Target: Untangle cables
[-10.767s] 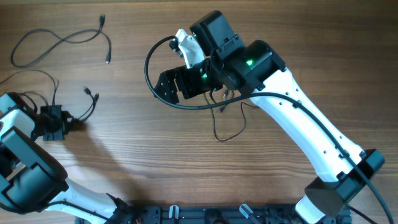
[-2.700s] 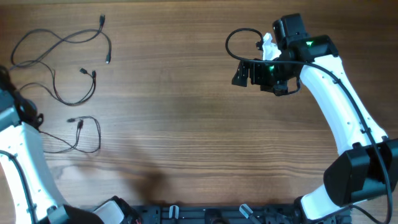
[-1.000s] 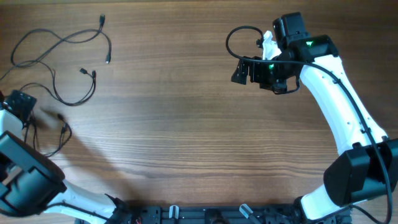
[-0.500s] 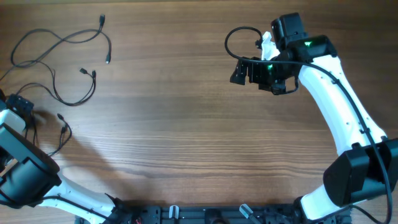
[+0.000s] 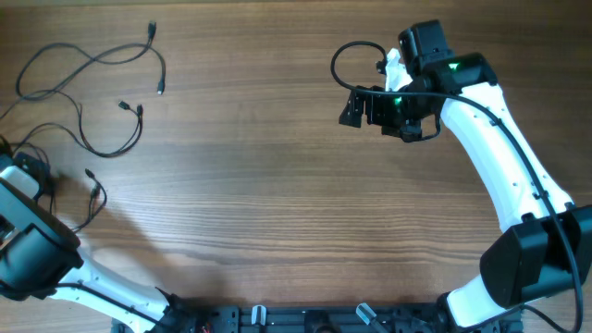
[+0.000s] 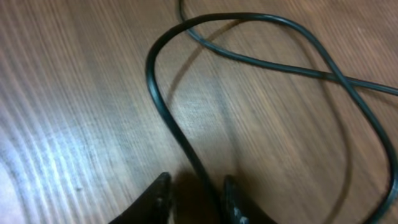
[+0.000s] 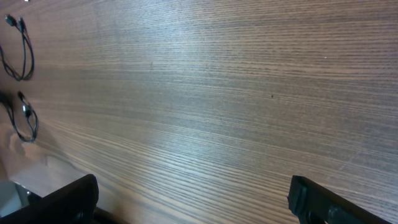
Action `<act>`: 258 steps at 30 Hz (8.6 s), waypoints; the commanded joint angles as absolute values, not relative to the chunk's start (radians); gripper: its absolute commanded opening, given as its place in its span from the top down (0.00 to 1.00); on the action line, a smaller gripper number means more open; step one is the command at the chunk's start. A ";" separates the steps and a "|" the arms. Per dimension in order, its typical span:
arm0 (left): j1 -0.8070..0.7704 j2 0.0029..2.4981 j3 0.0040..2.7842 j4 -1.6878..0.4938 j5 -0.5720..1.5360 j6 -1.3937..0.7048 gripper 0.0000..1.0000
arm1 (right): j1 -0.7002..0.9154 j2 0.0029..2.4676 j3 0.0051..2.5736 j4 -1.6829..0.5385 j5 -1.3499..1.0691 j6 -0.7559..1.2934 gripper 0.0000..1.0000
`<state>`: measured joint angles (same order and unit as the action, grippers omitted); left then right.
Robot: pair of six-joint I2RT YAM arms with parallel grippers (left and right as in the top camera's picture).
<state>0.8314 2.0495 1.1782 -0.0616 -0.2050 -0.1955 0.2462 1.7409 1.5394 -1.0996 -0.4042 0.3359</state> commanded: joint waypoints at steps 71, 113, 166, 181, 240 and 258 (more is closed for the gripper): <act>0.982 1.815 1.183 -0.294 -0.182 -0.322 0.00 | 0.250 1.731 1.530 -1.108 -0.417 0.290 0.00; 0.335 1.102 1.182 -1.201 0.520 -0.125 0.00 | 0.221 0.957 1.478 -1.389 -0.049 0.315 0.00; 0.331 0.080 1.182 -1.360 0.519 -0.112 0.00 | 0.221 0.767 1.124 -1.145 -0.025 0.403 0.00; 0.331 0.080 1.182 -1.360 0.519 -0.112 0.00 | 0.221 0.772 1.124 -1.145 -0.025 0.403 0.00; 0.331 0.080 1.182 -1.439 0.519 -0.112 0.00 | 0.221 0.572 1.107 -1.127 0.041 0.392 0.00; 0.331 0.080 1.182 -1.487 0.519 -0.112 0.00 | 0.121 0.086 0.325 -0.292 -0.116 0.138 0.00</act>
<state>0.3336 0.0864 1.1824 -1.4887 0.5110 -0.1314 0.1707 0.1398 0.4213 -0.3717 -0.0277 0.1864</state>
